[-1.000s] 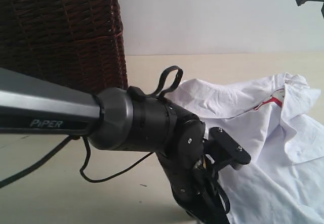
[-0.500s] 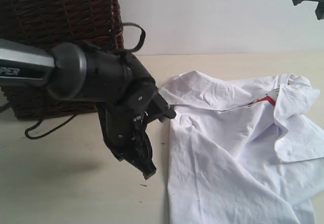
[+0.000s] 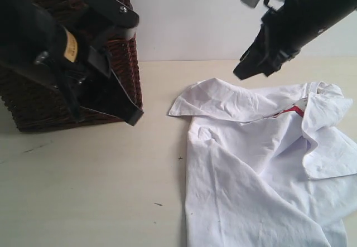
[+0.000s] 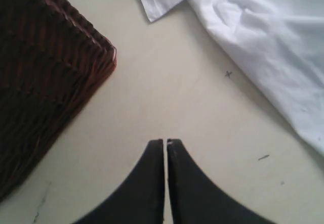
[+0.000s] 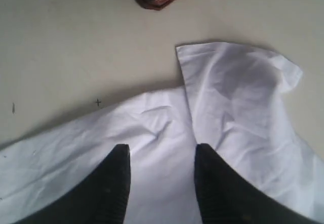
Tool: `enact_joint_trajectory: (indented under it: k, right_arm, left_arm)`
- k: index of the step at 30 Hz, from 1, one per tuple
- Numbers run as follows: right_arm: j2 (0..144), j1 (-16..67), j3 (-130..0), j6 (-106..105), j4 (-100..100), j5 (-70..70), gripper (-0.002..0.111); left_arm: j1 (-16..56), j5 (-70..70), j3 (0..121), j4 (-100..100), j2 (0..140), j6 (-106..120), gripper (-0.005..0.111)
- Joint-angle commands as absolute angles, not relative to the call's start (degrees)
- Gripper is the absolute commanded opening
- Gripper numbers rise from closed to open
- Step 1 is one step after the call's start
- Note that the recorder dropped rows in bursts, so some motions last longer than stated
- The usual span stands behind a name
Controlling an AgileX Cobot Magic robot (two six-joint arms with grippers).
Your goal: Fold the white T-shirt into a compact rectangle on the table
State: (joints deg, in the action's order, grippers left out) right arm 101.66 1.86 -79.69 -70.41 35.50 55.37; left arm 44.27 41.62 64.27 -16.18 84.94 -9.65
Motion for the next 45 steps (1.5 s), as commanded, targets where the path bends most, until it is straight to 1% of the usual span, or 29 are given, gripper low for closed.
enact_joint_trajectory:
  k: [1,5,7,9,13,15,20,27,30,31,33,37,40,41,45]
  right_arm:
    - [104.1,6.5,-75.1,-75.1,27.8,44.9,0.044]
    - [108.0,10.5,-74.4,-70.3,16.9,40.2,0.044]
    - [109.6,12.1,-74.4,-65.0,10.7,35.4,0.044]
    - [111.2,13.0,-74.4,-60.1,4.1,31.4,0.044]
    - [114.4,13.3,-74.4,-55.0,-3.6,28.4,0.044]
    - [115.7,13.3,-74.4,-52.2,-5.9,26.1,0.044]
    - [118.9,13.3,-76.4,-48.2,-8.7,24.1,0.053]
    - [122.8,14.0,-78.7,-47.7,-8.6,25.2,0.053]
    - [123.1,14.7,-78.8,-46.6,-10.7,23.6,0.052]
    - [123.2,14.7,-78.8,-45.3,-11.3,22.5,0.049]
    - [123.5,14.7,-78.9,-41.9,-13.8,21.2,0.04]
    - [125.3,14.7,-80.5,-32.4,-24.3,22.4,0.015]
    - [126.4,14.7,-81.9,-24.1,-34.0,24.0,0.002]
    - [126.5,14.7,-82.6,-21.1,-37.1,24.9,0.0]
    - [126.4,14.7,-86.8,-9.6,-47.8,26.1,0.0]
  left_arm:
    - [43.9,35.9,60.6,-15.4,79.5,-11.9,0.005]
    - [43.9,35.7,58.4,-15.4,77.5,-12.8,0.005]
    - [43.9,35.6,56.9,-15.4,76.6,-12.9,0.005]
    - [43.9,34.6,55.4,-16.3,75.5,-14.7,0.005]
    - [43.9,32.2,52.6,-16.7,74.4,-15.8,0.005]
    - [43.9,31.9,52.2,-17.0,74.3,-16.7,0.005]
    - [43.9,31.1,52.2,-17.3,74.3,-17.0,0.005]
    - [43.9,31.0,52.2,-17.5,74.3,-17.0,0.005]
    - [43.9,30.4,52.2,-17.5,74.3,-17.0,0.005]
    - [43.9,30.2,52.2,-17.5,74.3,-17.0,0.005]
    - [43.9,30.2,52.2,-17.5,74.3,-17.0,0.005]
    - [43.9,29.9,51.8,-17.5,74.3,-17.0,0.005]
    - [43.9,29.4,51.0,-17.6,74.3,-17.0,0.005]
    - [43.9,29.2,50.7,-17.8,74.3,-17.0,0.005]
    - [43.9,28.5,50.6,-17.8,74.3,-17.0,0.005]
